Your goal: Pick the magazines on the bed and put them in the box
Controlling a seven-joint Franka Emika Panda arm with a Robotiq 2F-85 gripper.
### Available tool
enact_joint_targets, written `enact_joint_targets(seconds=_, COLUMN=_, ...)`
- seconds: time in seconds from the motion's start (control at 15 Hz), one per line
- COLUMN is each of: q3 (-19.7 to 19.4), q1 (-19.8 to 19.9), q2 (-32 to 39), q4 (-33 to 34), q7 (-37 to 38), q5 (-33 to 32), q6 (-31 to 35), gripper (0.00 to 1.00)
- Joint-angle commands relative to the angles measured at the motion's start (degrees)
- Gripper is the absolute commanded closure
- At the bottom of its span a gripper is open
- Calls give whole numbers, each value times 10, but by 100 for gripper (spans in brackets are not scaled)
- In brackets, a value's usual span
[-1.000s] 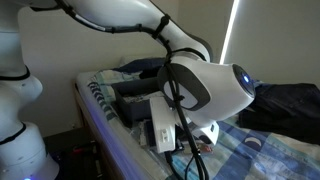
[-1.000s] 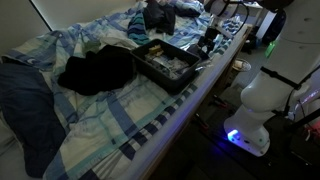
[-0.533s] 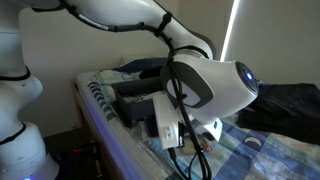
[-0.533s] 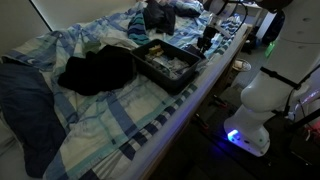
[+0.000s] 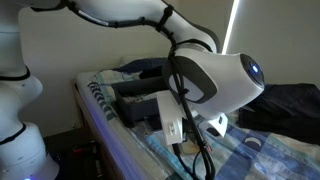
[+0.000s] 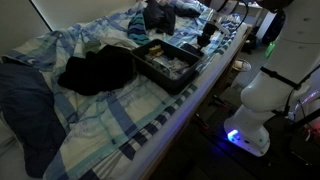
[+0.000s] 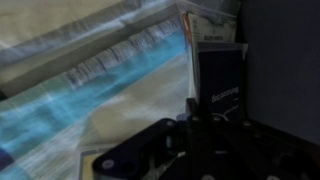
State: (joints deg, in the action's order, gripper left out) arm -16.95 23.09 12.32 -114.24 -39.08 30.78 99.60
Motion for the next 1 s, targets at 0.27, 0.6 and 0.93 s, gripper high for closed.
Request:
enact_joint_targets(seconds=0.27, q3=3, q1=8, q2=-6, q4=10, q7=-4, q5=9, q6=-3, gripper=71)
enact_joint_targets(seconds=0.6, q3=4, q1=8, q2=-4, q4=9, q7=-3, q5=6, q6=-2, gripper=45)
enact_joint_targets(seconds=0.93, q3=4, q1=9, q2=-3, q4=10, q7=-3, q5=5, q6=-2, gripper=8)
